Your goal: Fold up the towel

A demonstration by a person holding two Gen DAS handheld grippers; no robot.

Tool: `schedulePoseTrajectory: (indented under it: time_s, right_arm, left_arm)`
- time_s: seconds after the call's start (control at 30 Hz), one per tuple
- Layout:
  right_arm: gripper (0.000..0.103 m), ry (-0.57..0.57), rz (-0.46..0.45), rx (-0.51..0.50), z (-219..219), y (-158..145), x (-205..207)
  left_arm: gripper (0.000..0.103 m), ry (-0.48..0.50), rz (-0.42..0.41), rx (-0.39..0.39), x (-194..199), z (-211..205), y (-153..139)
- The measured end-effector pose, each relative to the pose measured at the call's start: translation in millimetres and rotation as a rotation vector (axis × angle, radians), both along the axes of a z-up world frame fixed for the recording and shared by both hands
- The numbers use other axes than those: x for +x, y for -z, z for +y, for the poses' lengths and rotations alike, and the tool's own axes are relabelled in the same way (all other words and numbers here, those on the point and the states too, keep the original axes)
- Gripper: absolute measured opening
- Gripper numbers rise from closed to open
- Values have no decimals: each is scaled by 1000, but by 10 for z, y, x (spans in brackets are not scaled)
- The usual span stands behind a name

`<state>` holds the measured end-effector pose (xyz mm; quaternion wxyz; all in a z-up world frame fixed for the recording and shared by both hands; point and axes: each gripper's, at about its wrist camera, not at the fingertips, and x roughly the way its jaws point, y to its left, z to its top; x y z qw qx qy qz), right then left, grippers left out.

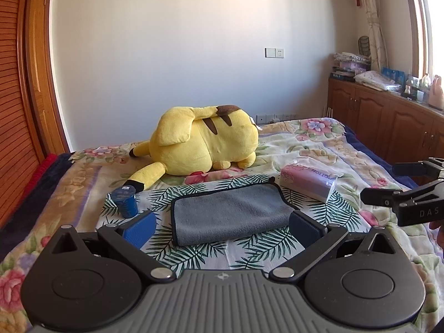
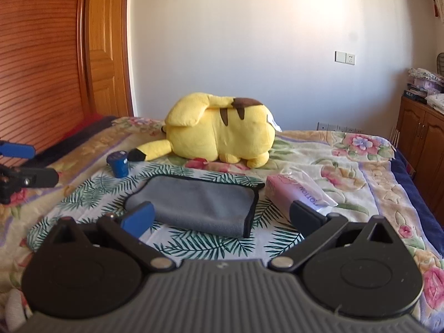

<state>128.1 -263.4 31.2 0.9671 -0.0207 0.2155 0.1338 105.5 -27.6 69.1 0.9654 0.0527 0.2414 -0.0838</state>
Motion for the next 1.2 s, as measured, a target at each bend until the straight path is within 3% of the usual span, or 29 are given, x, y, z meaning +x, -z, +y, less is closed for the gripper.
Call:
schedulePoseTrajectory:
  time_s: [0.4, 1.2]
  right_arm:
    - [103, -24, -21, 5, 129, -35, -417]
    - [103, -16, 9, 18, 192, 276, -892]
  left_arm:
    - [87, -51, 1, 38, -483, 13, 138]
    - [87, -53, 14, -24, -993, 47, 571]
